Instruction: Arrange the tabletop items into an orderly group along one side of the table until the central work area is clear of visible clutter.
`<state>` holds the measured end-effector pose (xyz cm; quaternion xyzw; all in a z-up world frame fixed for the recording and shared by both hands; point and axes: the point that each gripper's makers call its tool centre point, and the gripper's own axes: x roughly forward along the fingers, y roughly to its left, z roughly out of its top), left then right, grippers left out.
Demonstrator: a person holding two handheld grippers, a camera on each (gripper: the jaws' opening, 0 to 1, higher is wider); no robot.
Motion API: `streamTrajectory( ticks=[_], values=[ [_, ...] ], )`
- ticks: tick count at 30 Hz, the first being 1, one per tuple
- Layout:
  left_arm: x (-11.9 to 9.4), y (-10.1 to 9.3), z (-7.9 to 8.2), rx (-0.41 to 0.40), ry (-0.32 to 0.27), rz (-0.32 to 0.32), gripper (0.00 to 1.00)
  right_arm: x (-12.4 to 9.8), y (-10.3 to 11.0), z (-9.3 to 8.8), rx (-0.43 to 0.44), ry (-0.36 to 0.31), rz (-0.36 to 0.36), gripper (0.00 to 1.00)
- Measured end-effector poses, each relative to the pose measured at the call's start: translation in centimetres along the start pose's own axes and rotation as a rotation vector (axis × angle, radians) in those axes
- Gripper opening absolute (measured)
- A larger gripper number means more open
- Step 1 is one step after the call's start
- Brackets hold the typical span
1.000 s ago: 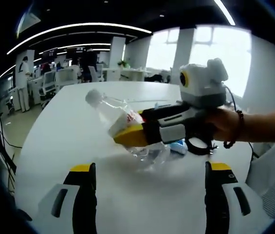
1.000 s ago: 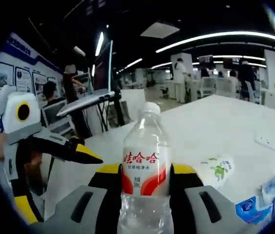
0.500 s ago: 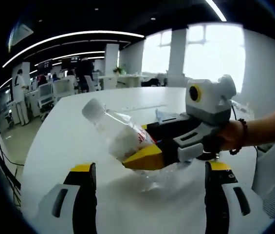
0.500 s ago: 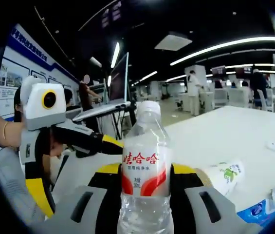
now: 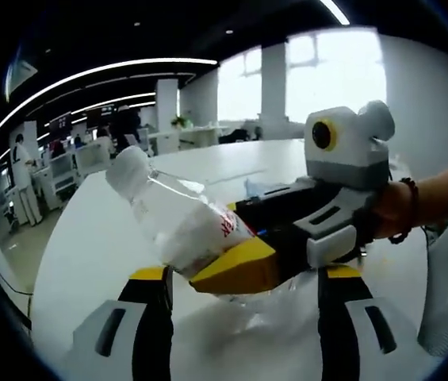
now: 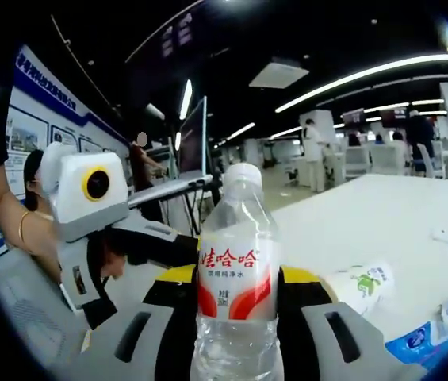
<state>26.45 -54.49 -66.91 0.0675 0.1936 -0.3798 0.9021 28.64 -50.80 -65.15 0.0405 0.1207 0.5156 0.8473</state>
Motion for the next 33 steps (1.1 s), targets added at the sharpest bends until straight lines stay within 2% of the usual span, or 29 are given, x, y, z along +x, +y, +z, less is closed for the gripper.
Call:
streamTrajectory(
  ticks=[8, 21, 26, 33],
  values=[
    [0.0, 0.6, -0.5, 0.038, 0.011, 0.024, 0.54, -0.4, -0.1, 0.2, 0.036, -0.009, -0.006, 0.35],
    [0.4, 0.5, -0.9, 0.162, 0.034, 0.031, 0.5, -0.6, 0.1, 0.1, 0.05, -0.004, 0.006, 0.35],
    [0.5, 0.4, -0.7, 0.261, 0.029, 0.044, 0.5, -0.9, -0.1, 0.1, 0.04, 0.005, -0.003, 0.35],
    [1.0, 0.3, -1.5, 0.383, 0.054, 0.047, 0.49, -1.2, -0.3, -0.9, 0.022, 0.05, -0.022, 0.35]
  ],
)
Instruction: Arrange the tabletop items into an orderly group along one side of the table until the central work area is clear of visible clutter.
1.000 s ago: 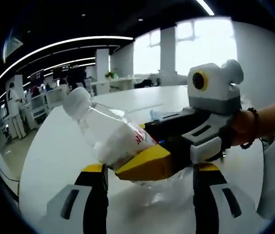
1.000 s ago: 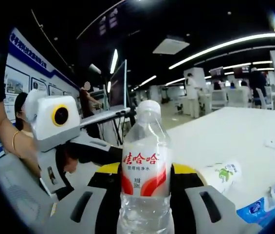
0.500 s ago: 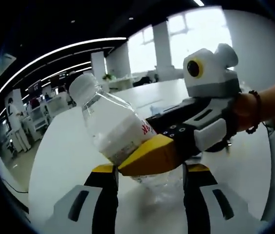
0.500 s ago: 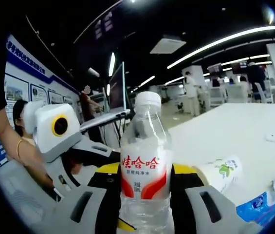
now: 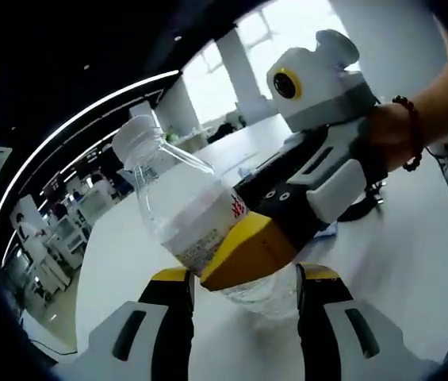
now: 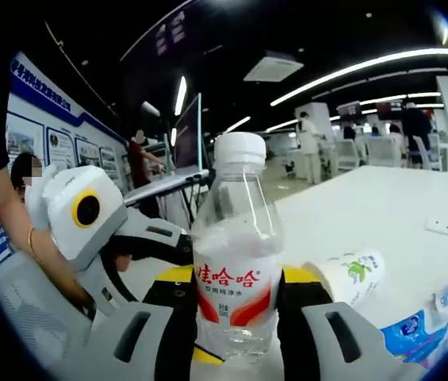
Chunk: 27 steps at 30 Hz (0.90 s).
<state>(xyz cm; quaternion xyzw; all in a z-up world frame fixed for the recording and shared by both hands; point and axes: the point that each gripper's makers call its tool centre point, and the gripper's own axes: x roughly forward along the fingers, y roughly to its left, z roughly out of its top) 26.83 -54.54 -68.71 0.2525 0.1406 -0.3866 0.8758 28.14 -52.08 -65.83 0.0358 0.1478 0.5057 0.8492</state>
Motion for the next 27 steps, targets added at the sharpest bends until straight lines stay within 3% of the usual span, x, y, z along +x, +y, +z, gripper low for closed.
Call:
streamTrajectory(
  ticks=[5, 27],
  values=[
    [0.2, -0.2, -0.5, 0.068, 0.005, 0.005, 0.48, -0.2, 0.1, -0.6, -0.027, 0.029, -0.01, 0.35],
    [0.3, -1.1, -1.0, 0.172, 0.001, -0.018, 0.44, -1.4, 0.9, -1.8, -0.144, 0.113, -0.028, 0.36]
  ],
)
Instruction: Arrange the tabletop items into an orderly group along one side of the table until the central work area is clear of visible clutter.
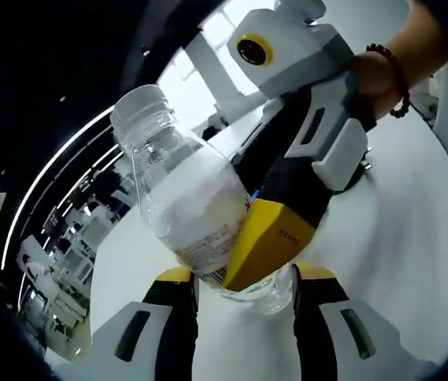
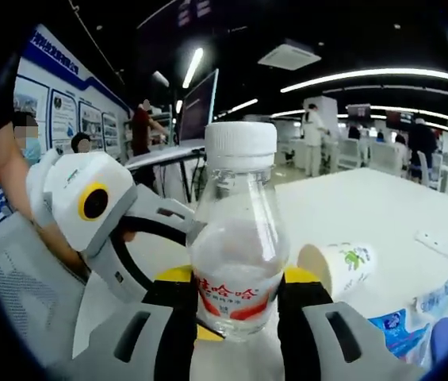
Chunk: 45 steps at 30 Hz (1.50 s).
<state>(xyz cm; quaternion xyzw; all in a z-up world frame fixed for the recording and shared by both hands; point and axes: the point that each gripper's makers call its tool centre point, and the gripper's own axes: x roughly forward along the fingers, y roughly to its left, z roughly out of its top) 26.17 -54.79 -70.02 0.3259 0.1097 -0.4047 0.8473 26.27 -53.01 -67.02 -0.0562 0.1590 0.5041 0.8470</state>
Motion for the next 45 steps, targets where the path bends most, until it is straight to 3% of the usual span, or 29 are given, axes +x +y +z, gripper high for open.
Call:
streamTrajectory(
  ticks=[13, 24, 26, 28, 34, 41, 45],
  values=[
    [-0.1, -0.8, -0.9, 0.054, 0.022, -0.022, 0.45, -0.1, 0.5, -0.3, -0.03, 0.041, -0.034, 0.35],
    [-0.3, -0.8, -1.4, -0.098, 0.027, -0.032, 0.42, -0.1, 0.1, -0.2, 0.029, 0.039, -0.065, 0.38],
    [-0.5, -0.7, -1.4, -0.142, 0.015, -0.031, 0.42, 0.0, 0.3, -0.5, 0.102, 0.052, -0.045, 0.44],
    [-0.7, -0.6, -1.3, -0.189, 0.004, -0.028, 0.44, -0.3, -0.4, 0.2, 0.149, 0.0, -0.066, 0.5],
    [-1.3, -0.1, -0.7, -0.299, -0.046, -0.015, 0.57, -1.2, -1.0, 2.2, 0.264, -0.081, -0.041, 0.68],
    [-1.7, -0.1, 0.4, -0.398, -0.089, -0.023, 0.78, -3.4, -1.7, 3.6, 0.276, -0.118, -0.061, 0.89],
    [-1.9, 0.1, 1.1, -0.45, -0.103, -0.022, 0.88, -5.2, -2.0, 4.2, 0.271, -0.139, -0.089, 0.97]
  ],
)
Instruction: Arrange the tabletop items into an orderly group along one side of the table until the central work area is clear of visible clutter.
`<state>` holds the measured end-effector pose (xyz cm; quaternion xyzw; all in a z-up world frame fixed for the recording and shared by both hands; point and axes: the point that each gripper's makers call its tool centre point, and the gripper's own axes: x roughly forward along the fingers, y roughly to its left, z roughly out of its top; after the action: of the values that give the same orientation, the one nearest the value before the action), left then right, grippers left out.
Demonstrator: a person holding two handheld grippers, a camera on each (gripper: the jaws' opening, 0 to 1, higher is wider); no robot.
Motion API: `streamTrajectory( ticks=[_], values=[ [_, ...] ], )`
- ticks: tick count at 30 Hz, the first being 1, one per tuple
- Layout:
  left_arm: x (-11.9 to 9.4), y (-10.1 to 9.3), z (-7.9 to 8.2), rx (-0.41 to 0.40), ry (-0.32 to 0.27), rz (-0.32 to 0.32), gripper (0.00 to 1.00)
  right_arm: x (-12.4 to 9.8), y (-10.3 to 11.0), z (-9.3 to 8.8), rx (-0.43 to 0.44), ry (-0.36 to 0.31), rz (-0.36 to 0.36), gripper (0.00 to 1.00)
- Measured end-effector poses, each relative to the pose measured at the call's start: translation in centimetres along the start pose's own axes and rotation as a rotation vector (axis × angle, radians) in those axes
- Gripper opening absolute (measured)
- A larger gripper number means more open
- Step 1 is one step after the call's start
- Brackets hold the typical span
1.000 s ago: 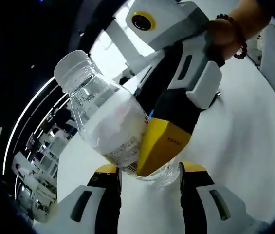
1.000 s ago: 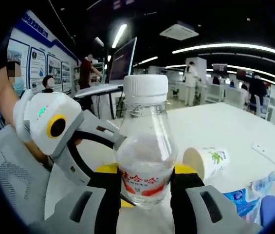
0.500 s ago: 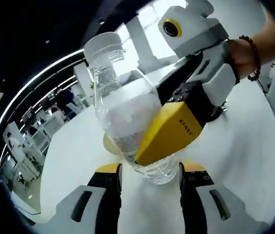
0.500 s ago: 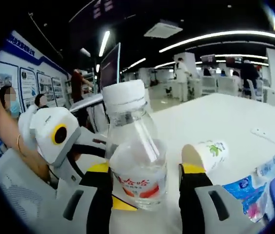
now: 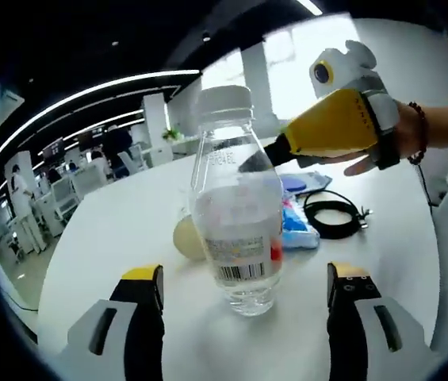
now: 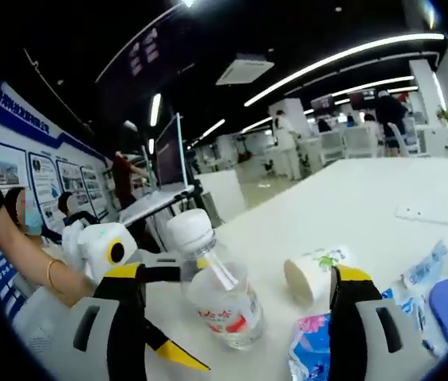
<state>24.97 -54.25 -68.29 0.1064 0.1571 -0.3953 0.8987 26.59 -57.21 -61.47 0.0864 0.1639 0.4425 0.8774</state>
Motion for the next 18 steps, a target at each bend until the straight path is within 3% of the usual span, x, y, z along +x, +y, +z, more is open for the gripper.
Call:
streamTrajectory(
  ticks=[6, 10, 18],
  values=[
    [-0.3, -0.1, 0.6, -0.044, -0.009, 0.022, 1.0, -2.2, -0.2, 0.0, -0.025, 0.008, -0.029, 1.0],
    [-0.8, -0.2, 1.8, -0.093, -0.049, 0.017, 1.0, -4.3, -0.8, 0.2, -0.022, 0.008, -0.062, 1.0],
    [-1.5, -0.3, 3.1, -0.09, -0.045, 0.049, 1.0, -8.7, -1.7, 0.7, -0.034, 0.0, -0.115, 1.0]
  ],
)
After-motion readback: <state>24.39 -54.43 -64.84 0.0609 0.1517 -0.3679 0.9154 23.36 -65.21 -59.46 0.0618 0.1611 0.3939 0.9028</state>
